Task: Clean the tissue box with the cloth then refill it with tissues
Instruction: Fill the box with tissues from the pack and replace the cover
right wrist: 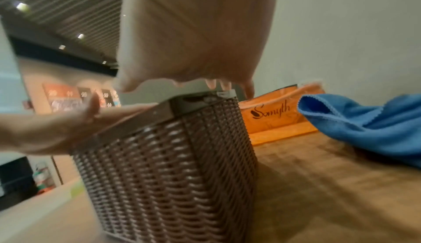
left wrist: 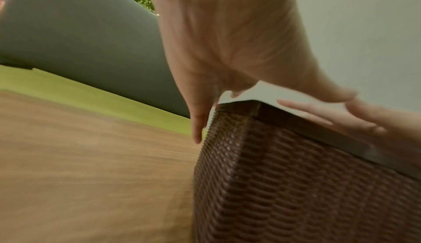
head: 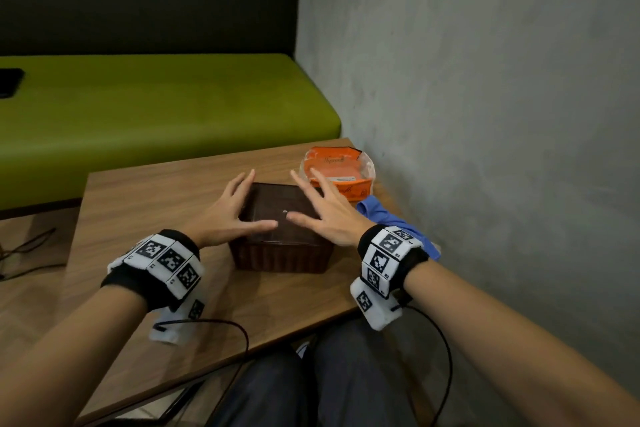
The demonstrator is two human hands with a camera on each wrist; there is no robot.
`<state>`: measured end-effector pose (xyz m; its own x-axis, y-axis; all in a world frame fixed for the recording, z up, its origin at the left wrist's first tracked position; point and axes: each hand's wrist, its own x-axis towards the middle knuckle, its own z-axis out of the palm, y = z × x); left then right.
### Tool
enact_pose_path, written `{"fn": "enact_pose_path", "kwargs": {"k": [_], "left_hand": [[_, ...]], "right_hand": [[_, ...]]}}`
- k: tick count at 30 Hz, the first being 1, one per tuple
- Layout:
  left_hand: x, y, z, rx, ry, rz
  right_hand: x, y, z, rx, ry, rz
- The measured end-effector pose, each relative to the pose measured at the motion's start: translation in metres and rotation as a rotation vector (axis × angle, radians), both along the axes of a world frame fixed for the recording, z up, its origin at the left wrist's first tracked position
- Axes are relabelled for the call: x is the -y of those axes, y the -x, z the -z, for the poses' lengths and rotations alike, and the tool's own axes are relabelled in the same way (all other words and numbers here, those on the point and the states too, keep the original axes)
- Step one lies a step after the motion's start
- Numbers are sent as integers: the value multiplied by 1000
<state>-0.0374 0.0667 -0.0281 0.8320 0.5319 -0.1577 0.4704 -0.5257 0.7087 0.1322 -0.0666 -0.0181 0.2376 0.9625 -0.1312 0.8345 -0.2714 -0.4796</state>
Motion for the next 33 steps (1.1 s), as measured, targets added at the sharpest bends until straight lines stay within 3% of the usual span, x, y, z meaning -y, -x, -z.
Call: {"fn": "enact_pose_path", "kwargs": {"k": [4, 7, 9, 11, 14, 17, 21, 23, 28, 33], "left_hand": [[7, -12, 0, -40, -37, -65], [2, -12, 1, 11, 27, -157], [-9, -12, 4, 3, 86, -352], [-11, -15, 1, -32, 298, -502], [-2, -22, -3, 11, 632, -474], [-2, -20, -6, 181, 619, -570], [-9, -8, -6, 558, 658, -842], [-2, -7, -4, 634, 573, -824], [23, -3, 11, 594, 192, -664], [38, 3, 21, 445, -69, -561]], "right_hand": [[2, 4, 9, 94, 101, 68], [2, 0, 6, -58, 21, 111], [0, -9, -3, -182, -91, 328], [-6, -16, -3, -215, 8, 528], [-11, -7, -2, -285, 183, 523], [-8, 0, -12, -364, 6, 524], [-1, 0, -13, -569, -394, 725], [4, 4, -5, -502, -436, 730], [14, 10, 8, -312, -458, 584], [20, 8, 20, -183, -423, 507]]}}
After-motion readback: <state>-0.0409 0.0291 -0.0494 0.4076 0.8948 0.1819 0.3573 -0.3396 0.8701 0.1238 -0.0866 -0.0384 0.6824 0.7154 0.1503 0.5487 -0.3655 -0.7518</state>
